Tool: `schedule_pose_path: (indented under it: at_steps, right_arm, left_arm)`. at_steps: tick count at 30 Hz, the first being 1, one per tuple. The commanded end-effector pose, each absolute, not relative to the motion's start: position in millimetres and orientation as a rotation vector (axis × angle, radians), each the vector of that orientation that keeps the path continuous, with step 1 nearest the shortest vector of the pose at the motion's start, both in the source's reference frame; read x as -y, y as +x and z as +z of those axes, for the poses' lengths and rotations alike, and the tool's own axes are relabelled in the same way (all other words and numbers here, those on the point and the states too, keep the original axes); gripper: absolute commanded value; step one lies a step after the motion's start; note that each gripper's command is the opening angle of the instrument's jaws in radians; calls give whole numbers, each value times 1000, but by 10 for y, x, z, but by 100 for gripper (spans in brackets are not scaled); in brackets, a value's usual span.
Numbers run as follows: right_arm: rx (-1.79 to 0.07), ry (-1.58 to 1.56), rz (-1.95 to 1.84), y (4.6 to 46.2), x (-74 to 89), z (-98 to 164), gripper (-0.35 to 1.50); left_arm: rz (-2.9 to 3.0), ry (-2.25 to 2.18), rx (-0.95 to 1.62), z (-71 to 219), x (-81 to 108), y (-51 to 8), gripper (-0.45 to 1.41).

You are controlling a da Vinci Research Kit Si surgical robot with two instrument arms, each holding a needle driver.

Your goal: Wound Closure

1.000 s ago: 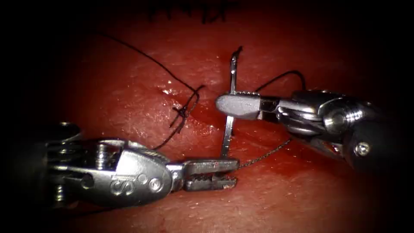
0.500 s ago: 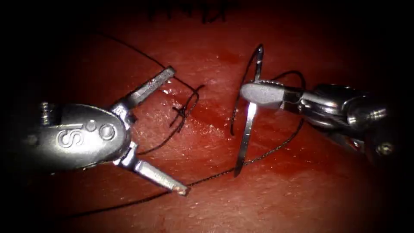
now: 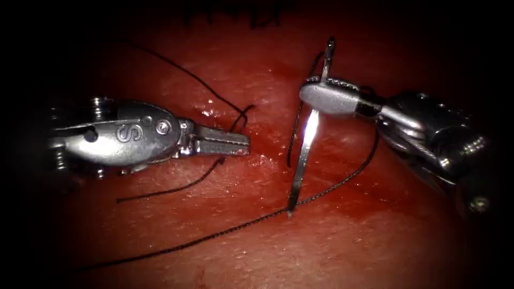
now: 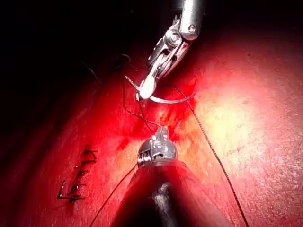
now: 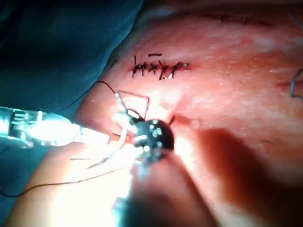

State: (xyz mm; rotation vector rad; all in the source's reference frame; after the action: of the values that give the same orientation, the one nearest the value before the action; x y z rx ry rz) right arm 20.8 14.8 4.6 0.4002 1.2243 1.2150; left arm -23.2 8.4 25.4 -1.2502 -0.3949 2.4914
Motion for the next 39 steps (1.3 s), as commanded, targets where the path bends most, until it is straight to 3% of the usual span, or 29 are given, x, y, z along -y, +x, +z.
schedule_pose_path:
  at_steps: [1,15,39]
  right_arm:
    - [-1220,377,1213,214,-144,52,-35]
    - [-1240,131,1117,226,-143,37,-35]
    - [-1187,-52,976,229,-142,46,-35]
  left_arm:
    - [2523,-1224,416,263,-81,-242,-45]
    - [2690,-995,498,314,-85,-293,-45]
    - [2772,-766,606,384,-85,-289,-45]
